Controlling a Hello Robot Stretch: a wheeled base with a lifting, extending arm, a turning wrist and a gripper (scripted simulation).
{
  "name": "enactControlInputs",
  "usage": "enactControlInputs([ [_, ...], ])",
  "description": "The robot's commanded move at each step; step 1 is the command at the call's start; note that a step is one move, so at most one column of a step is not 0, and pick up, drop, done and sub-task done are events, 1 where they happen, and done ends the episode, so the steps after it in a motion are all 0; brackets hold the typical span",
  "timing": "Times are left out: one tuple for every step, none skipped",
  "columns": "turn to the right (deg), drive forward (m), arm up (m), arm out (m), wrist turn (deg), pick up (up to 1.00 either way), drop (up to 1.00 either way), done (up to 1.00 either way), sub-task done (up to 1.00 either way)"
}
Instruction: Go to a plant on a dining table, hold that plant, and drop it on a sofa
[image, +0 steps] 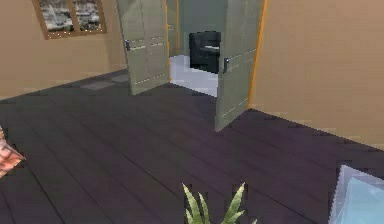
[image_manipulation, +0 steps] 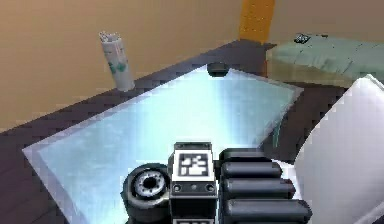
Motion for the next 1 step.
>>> enactControlInputs([
  [0.0,1.0,0.0,0.0,0.0,0.0,0.0,0.0,0.0],
])
